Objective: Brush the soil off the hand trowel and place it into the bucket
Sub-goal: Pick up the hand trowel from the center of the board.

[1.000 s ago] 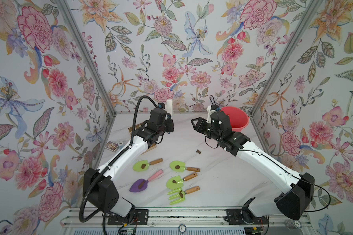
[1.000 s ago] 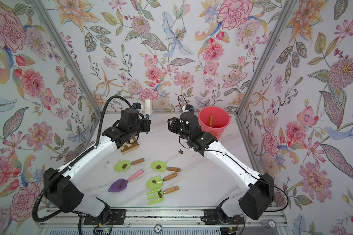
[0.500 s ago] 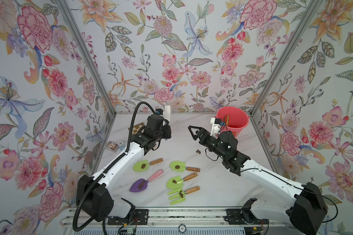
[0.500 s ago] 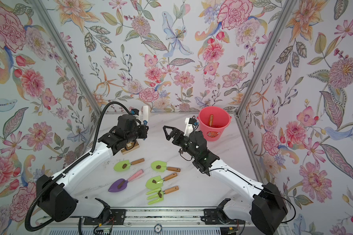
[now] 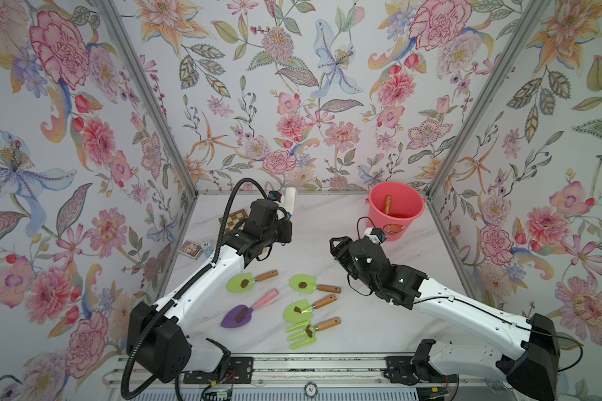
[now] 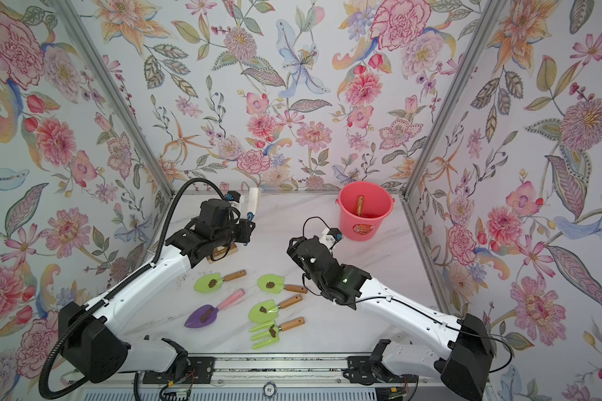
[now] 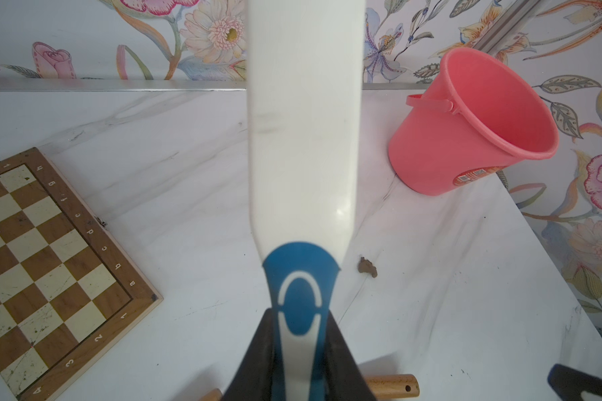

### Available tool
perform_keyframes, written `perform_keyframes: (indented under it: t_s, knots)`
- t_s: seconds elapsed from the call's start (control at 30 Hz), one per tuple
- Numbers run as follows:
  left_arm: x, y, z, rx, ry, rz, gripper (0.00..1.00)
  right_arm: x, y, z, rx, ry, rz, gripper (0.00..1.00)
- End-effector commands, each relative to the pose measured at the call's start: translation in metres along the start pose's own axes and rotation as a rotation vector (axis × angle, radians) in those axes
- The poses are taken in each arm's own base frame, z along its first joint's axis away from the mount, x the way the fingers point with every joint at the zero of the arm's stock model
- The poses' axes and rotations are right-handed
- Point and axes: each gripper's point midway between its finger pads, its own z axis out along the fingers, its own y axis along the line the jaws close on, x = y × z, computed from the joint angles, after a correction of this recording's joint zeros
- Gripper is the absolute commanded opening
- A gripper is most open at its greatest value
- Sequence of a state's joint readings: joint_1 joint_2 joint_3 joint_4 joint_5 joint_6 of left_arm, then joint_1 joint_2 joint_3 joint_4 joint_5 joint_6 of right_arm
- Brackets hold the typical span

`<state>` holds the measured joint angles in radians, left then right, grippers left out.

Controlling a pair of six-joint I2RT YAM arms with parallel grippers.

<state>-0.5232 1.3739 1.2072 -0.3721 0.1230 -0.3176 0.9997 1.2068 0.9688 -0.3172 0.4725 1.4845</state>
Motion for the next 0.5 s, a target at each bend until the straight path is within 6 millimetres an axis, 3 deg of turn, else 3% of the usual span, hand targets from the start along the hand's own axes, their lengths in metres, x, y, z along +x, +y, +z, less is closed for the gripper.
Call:
perform_keyframes:
  t_s: [0.0, 0.13, 0.27, 0.33, 0.47]
  knots:
    - [0.002, -0.013, -0.015, 0.056, -0.022, 0.053, 0.0, 0.007, -0.06, -0.011, 0.241, -0.124, 0.139, 0.7]
    - [0.013, -0.014, -0.024, 0.083, -0.033, 0.044, 0.0, 0.045, -0.087, -0.018, 0.39, -0.121, 0.2, 0.7]
    - [0.028, -0.01, -0.027, 0.085, -0.025, 0.045, 0.0, 0.087, -0.127, -0.027, 0.514, -0.114, 0.428, 0.64]
    - [0.033, -0.009, -0.029, 0.084, -0.014, 0.051, 0.0, 0.102, -0.129, -0.032, 0.506, -0.117, 0.479, 0.59]
    - [0.043, -0.009, -0.03, 0.102, 0.0, 0.074, 0.0, 0.129, -0.143, -0.038, 0.583, -0.095, 0.552, 0.59]
